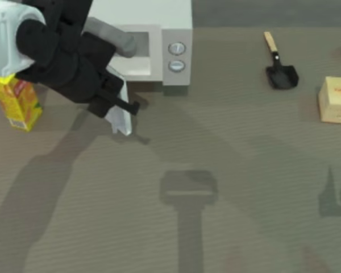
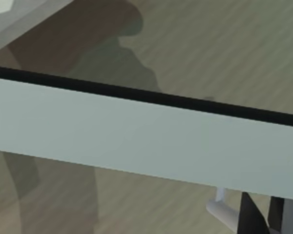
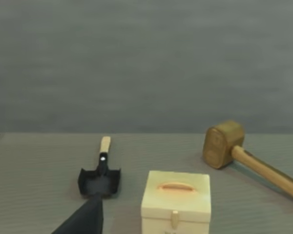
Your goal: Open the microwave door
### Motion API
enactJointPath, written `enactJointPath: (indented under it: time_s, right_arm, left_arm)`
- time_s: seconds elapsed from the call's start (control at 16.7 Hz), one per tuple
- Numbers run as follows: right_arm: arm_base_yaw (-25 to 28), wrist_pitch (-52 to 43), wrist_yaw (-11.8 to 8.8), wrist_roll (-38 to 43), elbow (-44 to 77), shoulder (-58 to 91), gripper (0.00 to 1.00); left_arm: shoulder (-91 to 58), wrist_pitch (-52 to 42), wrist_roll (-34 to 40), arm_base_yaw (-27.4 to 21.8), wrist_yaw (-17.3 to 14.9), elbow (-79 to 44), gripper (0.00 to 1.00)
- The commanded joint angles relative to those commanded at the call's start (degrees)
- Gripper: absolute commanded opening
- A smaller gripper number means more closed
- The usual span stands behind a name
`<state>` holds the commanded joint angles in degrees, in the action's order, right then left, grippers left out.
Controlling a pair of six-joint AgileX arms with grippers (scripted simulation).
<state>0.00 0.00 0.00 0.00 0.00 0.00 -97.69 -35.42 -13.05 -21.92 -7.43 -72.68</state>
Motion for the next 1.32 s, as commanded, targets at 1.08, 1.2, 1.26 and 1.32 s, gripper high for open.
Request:
enactJointPath:
  time_s: [1.08, 1.2, 1.26, 1.32]
  right_arm:
    - [0.00, 0.00, 0.00, 0.00, 0.00, 0.00, 1.00]
    - [0.00, 0.00, 0.00, 0.00, 0.00, 0.00, 1.00]
    - [0.00, 0.00, 0.00, 0.00, 0.00, 0.00, 1.00]
    - [0.00, 0.00, 0.00, 0.00, 0.00, 0.00, 1.00]
  left_arm:
    - [0.35, -0.26, -1.82, 0.57, -1.29, 0.41, 0.00]
    - [0.83, -1.00, -4.73, 1.78, -2.68, 1.29, 0.00]
    - [1.10, -1.42, -6.35, 2.43, -3.45, 1.82, 0.00]
    - [1.46, -1.72, -7.86, 3.07, -4.21, 2.26, 0.00]
